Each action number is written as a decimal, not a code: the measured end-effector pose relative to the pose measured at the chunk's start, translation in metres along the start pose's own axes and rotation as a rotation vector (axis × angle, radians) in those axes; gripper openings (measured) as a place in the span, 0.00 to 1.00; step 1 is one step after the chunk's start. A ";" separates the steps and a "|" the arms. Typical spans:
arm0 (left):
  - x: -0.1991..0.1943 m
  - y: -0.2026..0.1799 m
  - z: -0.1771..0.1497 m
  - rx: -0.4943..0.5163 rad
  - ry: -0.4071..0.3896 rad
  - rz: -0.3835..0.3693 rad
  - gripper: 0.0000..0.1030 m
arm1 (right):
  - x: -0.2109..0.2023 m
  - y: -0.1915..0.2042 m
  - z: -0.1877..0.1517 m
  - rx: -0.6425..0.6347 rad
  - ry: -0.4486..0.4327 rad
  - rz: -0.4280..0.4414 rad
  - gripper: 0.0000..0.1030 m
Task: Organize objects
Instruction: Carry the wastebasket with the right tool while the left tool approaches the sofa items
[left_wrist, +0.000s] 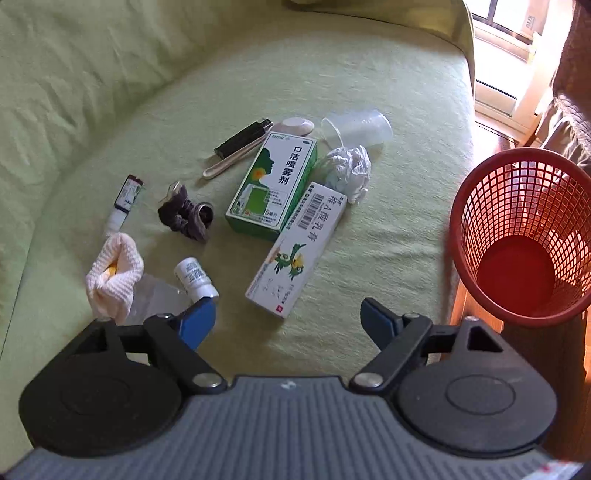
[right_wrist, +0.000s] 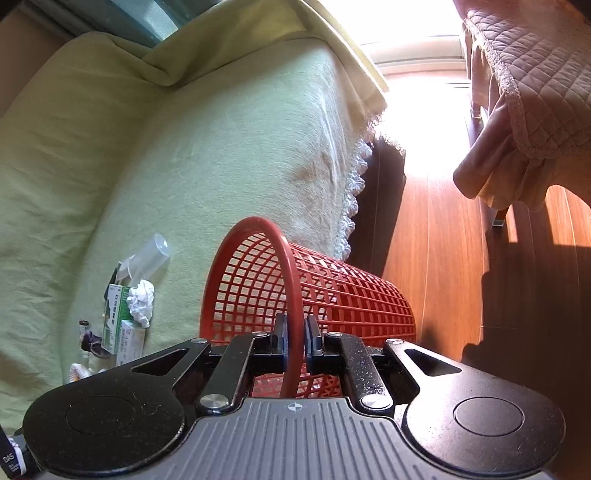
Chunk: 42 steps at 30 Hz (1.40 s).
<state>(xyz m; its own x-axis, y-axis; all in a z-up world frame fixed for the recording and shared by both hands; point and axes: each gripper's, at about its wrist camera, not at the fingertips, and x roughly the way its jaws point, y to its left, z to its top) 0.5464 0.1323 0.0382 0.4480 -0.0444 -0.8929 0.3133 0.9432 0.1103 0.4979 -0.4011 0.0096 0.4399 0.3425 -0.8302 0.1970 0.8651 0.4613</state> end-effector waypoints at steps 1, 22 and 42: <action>0.005 0.001 0.004 0.020 0.000 -0.009 0.81 | -0.005 0.003 -0.001 0.001 -0.010 -0.001 0.05; 0.086 0.000 0.034 0.170 0.110 -0.060 0.56 | -0.002 0.028 -0.001 -0.069 -0.027 -0.050 0.05; 0.095 -0.015 0.036 0.158 0.156 0.025 0.36 | 0.017 0.060 0.003 -0.178 0.028 -0.307 0.06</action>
<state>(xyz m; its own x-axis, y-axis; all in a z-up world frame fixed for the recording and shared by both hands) 0.6146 0.1021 -0.0322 0.3262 0.0410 -0.9444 0.4368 0.8795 0.1891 0.5200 -0.3442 0.0242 0.3588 0.0641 -0.9312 0.1595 0.9787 0.1289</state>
